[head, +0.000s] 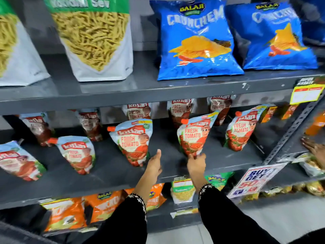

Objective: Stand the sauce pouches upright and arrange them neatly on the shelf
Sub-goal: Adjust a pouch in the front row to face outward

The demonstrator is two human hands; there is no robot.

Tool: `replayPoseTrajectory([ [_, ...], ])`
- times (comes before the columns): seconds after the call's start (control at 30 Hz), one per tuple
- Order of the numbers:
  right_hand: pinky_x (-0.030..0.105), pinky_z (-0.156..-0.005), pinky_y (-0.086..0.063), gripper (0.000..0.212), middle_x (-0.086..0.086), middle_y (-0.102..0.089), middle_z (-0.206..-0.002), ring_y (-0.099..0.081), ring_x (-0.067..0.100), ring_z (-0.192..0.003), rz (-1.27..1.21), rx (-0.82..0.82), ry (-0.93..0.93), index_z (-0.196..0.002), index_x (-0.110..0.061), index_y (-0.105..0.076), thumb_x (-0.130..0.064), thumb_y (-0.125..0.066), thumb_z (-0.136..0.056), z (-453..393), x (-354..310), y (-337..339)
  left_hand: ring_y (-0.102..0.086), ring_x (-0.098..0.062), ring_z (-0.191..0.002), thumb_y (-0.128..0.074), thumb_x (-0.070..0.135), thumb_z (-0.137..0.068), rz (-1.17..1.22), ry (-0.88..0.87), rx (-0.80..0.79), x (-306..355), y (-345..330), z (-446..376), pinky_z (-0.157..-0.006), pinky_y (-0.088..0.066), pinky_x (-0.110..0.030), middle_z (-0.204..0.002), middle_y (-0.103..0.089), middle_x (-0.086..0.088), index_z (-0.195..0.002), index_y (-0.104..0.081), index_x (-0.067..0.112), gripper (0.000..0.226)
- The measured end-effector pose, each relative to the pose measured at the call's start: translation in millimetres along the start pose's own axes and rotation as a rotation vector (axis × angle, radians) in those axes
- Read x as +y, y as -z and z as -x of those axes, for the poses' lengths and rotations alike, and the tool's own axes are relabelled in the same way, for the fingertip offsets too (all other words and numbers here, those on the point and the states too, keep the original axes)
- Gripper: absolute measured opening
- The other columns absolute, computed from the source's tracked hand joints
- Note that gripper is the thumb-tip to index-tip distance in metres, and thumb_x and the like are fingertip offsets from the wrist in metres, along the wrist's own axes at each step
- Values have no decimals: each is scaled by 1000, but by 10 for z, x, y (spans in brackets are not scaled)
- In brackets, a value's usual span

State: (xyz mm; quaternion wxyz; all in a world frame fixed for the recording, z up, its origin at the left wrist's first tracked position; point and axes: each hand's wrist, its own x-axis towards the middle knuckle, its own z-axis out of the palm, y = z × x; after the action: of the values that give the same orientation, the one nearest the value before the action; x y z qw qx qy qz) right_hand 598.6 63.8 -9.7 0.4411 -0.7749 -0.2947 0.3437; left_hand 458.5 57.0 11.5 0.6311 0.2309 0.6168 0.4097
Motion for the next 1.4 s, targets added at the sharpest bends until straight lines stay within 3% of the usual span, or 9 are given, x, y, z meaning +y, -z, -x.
replayPoseTrajectory([
  [0.13, 40, -105, -36, 58, 25, -52, -136, -47, 39, -127, -9, -54, -13, -138, 2, -33, -17, -58, -89, 418, -8, -363, -43, -31, -131, -44, 46, -93, 47, 38, 8, -16, 495, 28, -108, -37, -37, -145, -40, -12, -144, -32, 8, 64],
  [0.27, 37, -107, -35, 66, 20, -47, -142, -43, 34, -132, 30, -267, -11, -144, 1, -26, -25, -57, -91, 748, -56, -698, -53, -28, -113, -42, 47, -93, 13, 17, 35, 22, 911, 35, -96, -40, -33, -122, -55, -12, -140, -39, 3, 64],
  [0.6, 35, -112, -30, 79, 9, -36, -152, -36, 24, -138, -9, -588, 66, -151, -16, -5, -37, -53, -92, 846, -349, -1095, -29, -27, -141, -33, 66, -86, 113, -35, 85, 388, 1285, -135, -114, -28, -40, -155, -30, -3, -148, -24, 17, 79],
  [0.73, 42, -114, -35, 69, 7, -43, -148, -44, 25, -133, -96, -665, 128, -150, -20, -17, -35, -52, -92, 789, -375, -1174, -54, -16, -88, -18, 65, -89, 103, -59, -19, 378, 1233, -140, -81, -41, -27, -85, -76, 13, -144, -34, 18, 75],
  [0.87, 38, -105, -44, 57, 9, -51, -140, -52, 25, -124, -125, -689, 149, -145, -18, -30, -32, -51, -93, 735, -359, -1187, -55, -15, -87, -15, 64, -90, 114, -102, -48, 346, 1177, -173, -93, -39, -33, -110, -62, 3, -143, -36, 19, 73],
  [0.97, 40, -106, -45, 49, 11, -53, -138, -53, 25, -123, -122, -664, 134, -139, -13, -39, -32, -50, -94, 672, -344, -1174, -48, -28, -124, -17, 64, -90, 137, -83, -85, 352, 1161, -142, -106, -36, -38, -152, -36, -5, -146, -28, 22, 71],
  [1.1, 41, -103, -47, 46, 10, -56, -136, -55, 25, -120, -103, -623, 120, -135, -13, -43, -33, -49, -94, 588, -335, -1117, -30, -33, -140, -20, 64, -89, 134, -74, -108, 335, 1097, -121, -115, -25, -44, -156, -28, -6, -147, -25, 23, 71],
  [1.23, 27, -74, -52, 43, 10, -60, -129, -61, 26, -106, -101, -600, 115, -132, -14, -45, -34, -48, -94, 537, -324, -1060, -30, -33, -141, -21, 63, -90, 129, -72, -120, 335, 1039, -130, -116, -24, -44, -156, -27, -6, -148, -25, 22, 71],
  [1.4, 34, -88, -52, 42, 7, -60, -129, -59, 22, -109, -118, -602, 107, -132, -15, -46, -33, -49, -94, 526, -314, -1053, -30, -35, -140, -23, 62, -90, 121, -72, -110, 329, 1032, -135, -115, -25, -45, -156, -27, -6, -147, -24, 23, 70],
])
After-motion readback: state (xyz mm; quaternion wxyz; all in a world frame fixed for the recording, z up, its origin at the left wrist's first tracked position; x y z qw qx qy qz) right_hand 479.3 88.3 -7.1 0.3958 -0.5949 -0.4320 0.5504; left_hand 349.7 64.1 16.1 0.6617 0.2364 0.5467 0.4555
